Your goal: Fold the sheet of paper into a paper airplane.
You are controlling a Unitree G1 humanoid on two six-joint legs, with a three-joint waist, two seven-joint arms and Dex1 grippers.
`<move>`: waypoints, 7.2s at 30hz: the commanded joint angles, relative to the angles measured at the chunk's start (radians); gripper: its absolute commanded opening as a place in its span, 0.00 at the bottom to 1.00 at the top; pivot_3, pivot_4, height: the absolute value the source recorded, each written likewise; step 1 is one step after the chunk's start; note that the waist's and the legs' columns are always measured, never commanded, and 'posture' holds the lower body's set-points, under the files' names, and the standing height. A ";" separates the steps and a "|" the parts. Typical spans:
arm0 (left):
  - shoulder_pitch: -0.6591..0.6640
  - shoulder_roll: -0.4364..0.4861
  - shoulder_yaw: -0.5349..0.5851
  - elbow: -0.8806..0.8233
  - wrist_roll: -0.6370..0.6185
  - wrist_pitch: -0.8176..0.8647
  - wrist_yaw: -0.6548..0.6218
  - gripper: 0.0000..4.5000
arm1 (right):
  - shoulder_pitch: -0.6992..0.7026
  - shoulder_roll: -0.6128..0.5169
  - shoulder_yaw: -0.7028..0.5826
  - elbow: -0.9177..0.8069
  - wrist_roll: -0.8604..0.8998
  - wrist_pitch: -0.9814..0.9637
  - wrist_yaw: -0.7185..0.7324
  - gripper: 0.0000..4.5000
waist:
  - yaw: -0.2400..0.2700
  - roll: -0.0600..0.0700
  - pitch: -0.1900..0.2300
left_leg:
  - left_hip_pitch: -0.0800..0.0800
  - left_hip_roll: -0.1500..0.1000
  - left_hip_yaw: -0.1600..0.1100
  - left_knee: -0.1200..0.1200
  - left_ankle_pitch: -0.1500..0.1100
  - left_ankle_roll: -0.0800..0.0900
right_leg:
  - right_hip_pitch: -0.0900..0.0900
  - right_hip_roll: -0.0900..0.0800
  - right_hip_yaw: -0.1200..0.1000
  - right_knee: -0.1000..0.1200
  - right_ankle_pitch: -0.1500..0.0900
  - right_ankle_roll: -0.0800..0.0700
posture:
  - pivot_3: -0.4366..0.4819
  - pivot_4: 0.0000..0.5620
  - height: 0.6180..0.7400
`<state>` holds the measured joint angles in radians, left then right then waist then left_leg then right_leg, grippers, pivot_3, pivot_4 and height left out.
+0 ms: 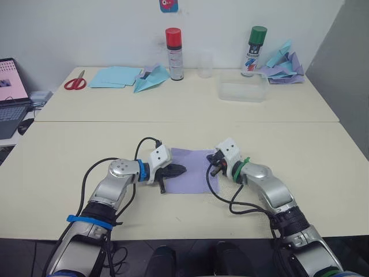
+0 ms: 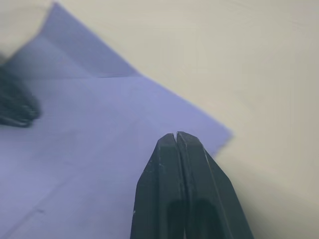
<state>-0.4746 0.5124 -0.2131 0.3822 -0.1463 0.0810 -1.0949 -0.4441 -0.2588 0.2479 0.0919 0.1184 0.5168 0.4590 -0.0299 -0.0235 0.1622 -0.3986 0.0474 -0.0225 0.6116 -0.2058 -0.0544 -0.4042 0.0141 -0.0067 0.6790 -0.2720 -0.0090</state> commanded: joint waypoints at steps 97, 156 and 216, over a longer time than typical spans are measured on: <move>-0.294 -0.183 -0.098 0.377 0.218 -0.105 0.081 0.00 | -0.069 -0.118 0.058 -0.197 0.030 0.147 0.472 0.61 | 0.004 -0.005 0.005 | -0.002 -0.001 0.001 0.001 0.000 0.000 | 0.000 0.000 -0.001 0.000 0.000 0.001 | 0.48 0.27 1.00; -0.060 -0.324 -0.077 -0.164 0.139 0.279 0.436 0.00 | 0.073 -0.086 0.013 -0.136 -0.020 0.192 0.176 0.01 | 0.003 -0.006 0.004 | -0.001 -0.002 0.000 0.002 0.000 0.000 | 0.001 0.000 0.004 0.001 0.000 0.001 | 0.48 0.27 1.00; 0.015 -0.238 0.172 -0.250 -0.082 0.283 0.446 0.06 | -0.062 -0.009 0.079 0.037 -0.060 0.068 0.219 0.00 | -0.006 -0.008 0.001 | 0.002 -0.001 0.009 0.002 0.000 0.000 | -0.001 0.002 0.017 0.001 0.001 0.002 | 0.48 0.27 1.00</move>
<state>-0.4564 0.2771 -0.1215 0.2113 -0.1578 0.3454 -0.6733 -0.5185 -0.2697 0.3058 0.1122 0.0689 0.5736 0.6752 -0.0358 -0.0311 0.1632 -0.3967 0.0474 -0.0136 0.6132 -0.2058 -0.0545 -0.4052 0.0167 0.0104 0.6804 -0.2711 -0.0065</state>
